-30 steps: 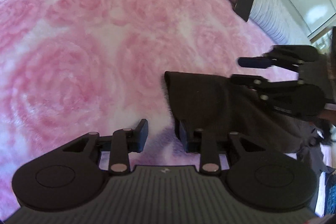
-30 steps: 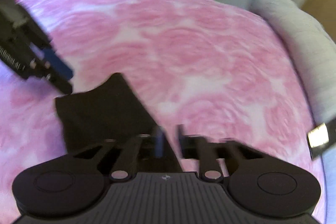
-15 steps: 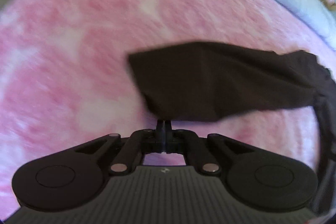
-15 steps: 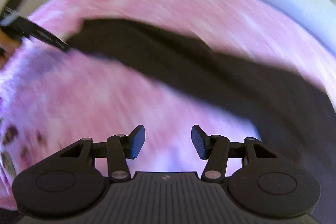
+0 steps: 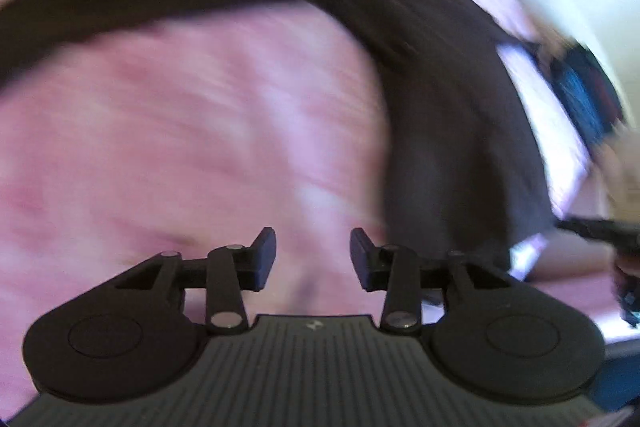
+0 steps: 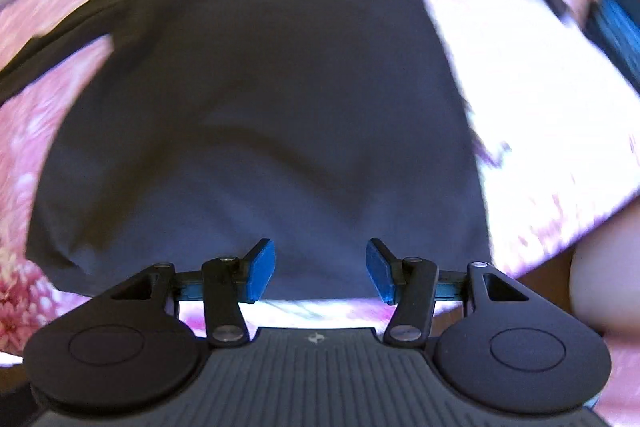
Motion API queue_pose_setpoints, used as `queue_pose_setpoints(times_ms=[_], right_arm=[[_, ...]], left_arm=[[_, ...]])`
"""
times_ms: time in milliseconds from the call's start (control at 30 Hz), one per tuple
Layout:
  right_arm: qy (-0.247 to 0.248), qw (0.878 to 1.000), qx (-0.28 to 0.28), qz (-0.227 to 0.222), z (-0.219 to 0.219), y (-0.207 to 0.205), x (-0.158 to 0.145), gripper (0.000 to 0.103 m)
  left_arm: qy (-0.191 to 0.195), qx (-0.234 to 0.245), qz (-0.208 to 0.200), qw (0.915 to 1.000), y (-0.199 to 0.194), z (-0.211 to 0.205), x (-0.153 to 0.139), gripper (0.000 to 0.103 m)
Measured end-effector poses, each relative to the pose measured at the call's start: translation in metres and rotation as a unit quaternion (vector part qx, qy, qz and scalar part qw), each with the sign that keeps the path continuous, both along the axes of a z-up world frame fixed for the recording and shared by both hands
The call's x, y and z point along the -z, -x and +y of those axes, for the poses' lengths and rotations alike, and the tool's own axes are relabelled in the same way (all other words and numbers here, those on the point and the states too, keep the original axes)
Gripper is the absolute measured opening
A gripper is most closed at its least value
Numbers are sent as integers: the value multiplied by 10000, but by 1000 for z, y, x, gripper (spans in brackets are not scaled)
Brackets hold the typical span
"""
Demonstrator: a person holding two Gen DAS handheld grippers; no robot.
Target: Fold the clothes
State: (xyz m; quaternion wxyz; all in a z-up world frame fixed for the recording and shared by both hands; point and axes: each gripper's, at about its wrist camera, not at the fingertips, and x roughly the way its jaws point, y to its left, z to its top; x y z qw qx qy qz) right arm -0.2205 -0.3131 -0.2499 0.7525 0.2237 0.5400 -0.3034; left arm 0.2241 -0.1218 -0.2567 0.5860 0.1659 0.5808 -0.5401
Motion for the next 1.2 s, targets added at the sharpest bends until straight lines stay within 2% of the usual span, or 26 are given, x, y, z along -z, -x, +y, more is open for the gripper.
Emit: queue_pose_setpoints(times_ms=[100,200,300,367,400,433,467,500,533,600,733,867,933,967,1000,1067,1100,1200], right_arm=[[2,9986,468,-244,-22,44,7,57],[-45,9970,563,-520,-48,72,17,59],[-260,9965,414,-672,-70,85,36,60],[-603,9938,355,-862,-83,92,51,59],[-814,9915,338,-962,-89,94,59,57],[-978,9896,326,-1000,-95,95,65,53],[-1082,9888,315,-979,-100,94,68,38],[-1185,9878,303,-958,-106,93,71,12],[-1302,9867,285,-926,-112,93,73,5],[-1328,9875,175,-831,-120,96,60,4],[-763,9960,-324,-322,-129,103,25,4],[-785,9955,-509,137,-129,102,31,6],[-752,9946,-608,388,-126,96,38,14],[-612,9947,-644,526,-125,93,38,24],[-495,9948,-652,609,-123,90,36,27],[-509,9960,-562,461,-125,88,25,27],[-551,9966,-499,362,-128,86,19,33],[-513,9981,-320,126,-141,75,0,38]], left_arm=[[-233,224,27,9995,52,-23,20,41],[-624,-23,-223,9978,76,-35,34,44],[-754,-321,-424,9957,85,-36,34,46],[-790,-527,-340,9949,84,-38,33,36],[-788,-574,-216,9950,83,-38,33,12],[-801,-541,-139,9952,85,-40,31,4],[-815,-507,-62,9954,87,-43,29,4],[-820,-470,-2,9955,90,-45,26,4],[-804,-427,15,9958,93,-44,18,3],[-786,-358,49,9963,100,-42,3,3],[-997,-416,250,9938,107,-22,-6,4],[-1309,-732,332,9881,117,-15,11,5],[-1585,-820,360,9833,118,-15,19,10],[-1660,-737,284,9829,119,-15,17,11],[-1719,-662,203,9827,119,-15,15,13],[-1698,-641,85,9834,115,-12,4,16],[-1629,-696,45,9842,110,-11,-2,18],[-1364,-813,-97,9873,93,-18,-18,24]])
